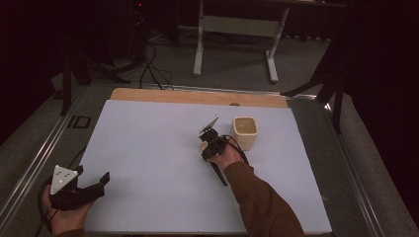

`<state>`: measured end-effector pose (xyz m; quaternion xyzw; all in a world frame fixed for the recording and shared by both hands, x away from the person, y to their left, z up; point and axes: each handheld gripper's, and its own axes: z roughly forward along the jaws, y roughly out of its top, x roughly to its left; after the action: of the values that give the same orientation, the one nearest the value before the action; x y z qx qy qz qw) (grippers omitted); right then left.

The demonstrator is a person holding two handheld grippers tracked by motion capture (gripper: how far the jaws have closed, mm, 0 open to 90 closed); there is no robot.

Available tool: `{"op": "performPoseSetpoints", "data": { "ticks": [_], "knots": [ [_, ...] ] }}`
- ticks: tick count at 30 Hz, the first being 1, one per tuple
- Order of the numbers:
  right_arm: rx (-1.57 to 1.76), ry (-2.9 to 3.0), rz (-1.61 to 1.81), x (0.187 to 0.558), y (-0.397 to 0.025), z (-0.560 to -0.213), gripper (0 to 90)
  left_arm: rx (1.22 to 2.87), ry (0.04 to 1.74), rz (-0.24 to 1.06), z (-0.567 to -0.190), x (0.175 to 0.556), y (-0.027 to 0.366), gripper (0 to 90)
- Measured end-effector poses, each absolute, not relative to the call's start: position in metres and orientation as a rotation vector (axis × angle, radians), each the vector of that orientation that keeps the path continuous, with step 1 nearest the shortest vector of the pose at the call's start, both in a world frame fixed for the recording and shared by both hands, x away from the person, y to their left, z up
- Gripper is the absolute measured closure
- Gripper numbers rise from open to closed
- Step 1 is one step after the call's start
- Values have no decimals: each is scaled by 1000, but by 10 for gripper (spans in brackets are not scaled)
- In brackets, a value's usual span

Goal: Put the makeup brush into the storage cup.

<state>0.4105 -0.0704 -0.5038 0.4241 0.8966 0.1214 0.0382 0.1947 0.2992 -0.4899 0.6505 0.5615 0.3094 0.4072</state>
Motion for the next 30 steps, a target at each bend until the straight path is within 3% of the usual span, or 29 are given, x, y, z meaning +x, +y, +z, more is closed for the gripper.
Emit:
{"op": "performPoseSetpoints", "data": {
  "ticks": [4,30],
  "knots": [
    [1274,2720,361,408,-69,-503,702,1641,1414,782,-490,194,300,119],
    [1233,2655,513,406,-88,-468,704,1642,1415,780,-490,195,298,121]
  ]
}}
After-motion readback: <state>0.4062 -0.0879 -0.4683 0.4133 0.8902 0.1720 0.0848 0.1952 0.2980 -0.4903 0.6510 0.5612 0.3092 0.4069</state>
